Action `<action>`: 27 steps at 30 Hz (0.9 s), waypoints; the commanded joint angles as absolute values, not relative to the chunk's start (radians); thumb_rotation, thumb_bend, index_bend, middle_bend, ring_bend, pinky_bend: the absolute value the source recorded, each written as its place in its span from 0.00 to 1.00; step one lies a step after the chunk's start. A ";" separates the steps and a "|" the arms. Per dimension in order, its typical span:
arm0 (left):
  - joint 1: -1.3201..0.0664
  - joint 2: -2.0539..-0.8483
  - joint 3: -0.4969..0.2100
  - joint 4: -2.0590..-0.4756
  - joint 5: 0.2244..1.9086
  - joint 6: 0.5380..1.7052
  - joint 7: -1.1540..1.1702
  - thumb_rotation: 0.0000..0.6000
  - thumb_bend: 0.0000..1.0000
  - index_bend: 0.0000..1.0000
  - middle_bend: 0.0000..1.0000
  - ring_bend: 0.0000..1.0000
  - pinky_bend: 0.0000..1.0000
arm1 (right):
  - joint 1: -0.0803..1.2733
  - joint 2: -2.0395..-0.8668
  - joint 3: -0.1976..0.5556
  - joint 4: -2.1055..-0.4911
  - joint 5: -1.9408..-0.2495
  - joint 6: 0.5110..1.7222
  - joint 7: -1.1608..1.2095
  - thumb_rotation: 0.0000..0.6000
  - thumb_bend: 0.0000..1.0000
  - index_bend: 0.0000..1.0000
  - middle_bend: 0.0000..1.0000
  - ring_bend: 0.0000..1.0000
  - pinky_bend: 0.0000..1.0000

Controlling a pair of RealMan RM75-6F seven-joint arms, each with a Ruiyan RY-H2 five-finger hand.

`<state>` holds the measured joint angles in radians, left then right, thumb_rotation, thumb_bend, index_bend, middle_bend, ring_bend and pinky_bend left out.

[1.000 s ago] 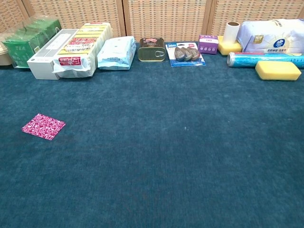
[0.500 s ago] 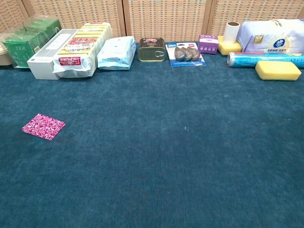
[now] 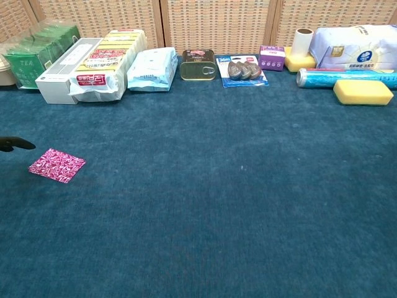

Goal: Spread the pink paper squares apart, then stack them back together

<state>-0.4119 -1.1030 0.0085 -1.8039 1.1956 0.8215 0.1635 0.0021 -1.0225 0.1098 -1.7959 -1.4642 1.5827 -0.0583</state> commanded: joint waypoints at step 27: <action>-0.718 -1.226 0.053 -1.880 0.658 0.826 0.536 1.00 0.06 0.00 0.00 0.03 0.08 | 0.006 -1.015 0.085 -1.793 -1.504 1.578 -0.233 1.00 0.00 0.17 0.00 0.00 0.00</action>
